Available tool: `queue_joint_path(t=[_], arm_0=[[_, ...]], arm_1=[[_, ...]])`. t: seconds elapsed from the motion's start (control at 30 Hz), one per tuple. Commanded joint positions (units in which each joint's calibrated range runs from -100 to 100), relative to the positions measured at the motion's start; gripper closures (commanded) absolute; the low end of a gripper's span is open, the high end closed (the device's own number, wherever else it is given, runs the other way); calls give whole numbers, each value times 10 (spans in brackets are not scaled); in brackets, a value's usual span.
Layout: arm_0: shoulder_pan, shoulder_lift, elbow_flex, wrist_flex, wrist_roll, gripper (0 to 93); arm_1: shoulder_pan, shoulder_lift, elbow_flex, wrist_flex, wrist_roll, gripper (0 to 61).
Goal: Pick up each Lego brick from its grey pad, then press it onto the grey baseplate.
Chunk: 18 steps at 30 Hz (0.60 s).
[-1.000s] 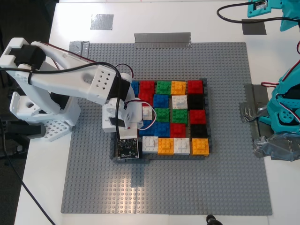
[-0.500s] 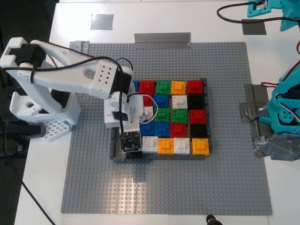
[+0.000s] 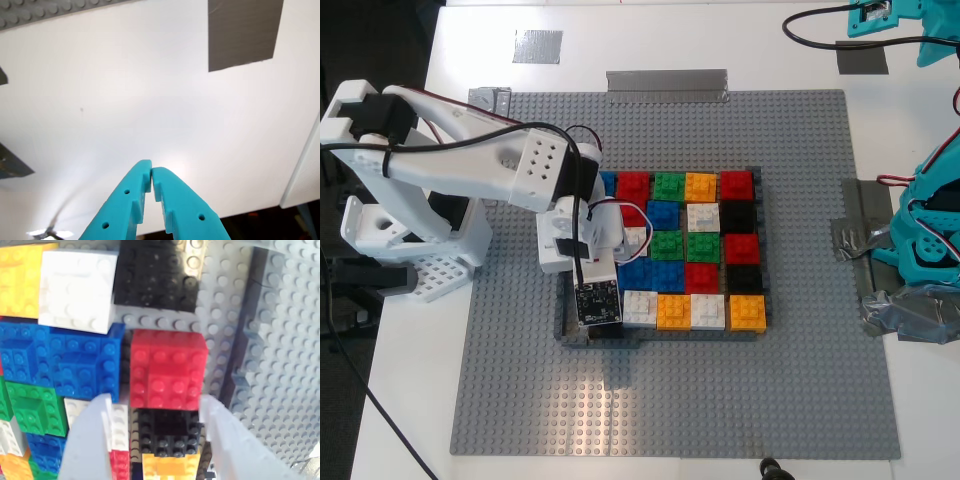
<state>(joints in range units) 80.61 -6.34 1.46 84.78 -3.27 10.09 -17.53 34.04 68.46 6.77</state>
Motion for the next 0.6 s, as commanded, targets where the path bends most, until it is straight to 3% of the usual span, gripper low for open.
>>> queue_joint_path(t=[0.0, 0.23, 0.3, 0.37, 0.47, 0.57], arm_0=[[-2, -6, -13, -1, 0, 927], [-2, -9, -13, -1, 0, 927], [-2, -10, -13, -1, 0, 927], [-2, -10, -13, -1, 0, 927], [-2, -10, -13, -1, 0, 927], [-1, -10, -13, 1, 1, 927]], arm_1=[[-1, -47, -92, 44, -9, 355], [-40, -72, -193, 140, -22, 369], [-57, -76, -214, 171, -26, 429], [-80, -80, -237, 202, -36, 553], [-123, -83, -269, 254, -52, 603], [-163, -80, -274, 278, -74, 612]])
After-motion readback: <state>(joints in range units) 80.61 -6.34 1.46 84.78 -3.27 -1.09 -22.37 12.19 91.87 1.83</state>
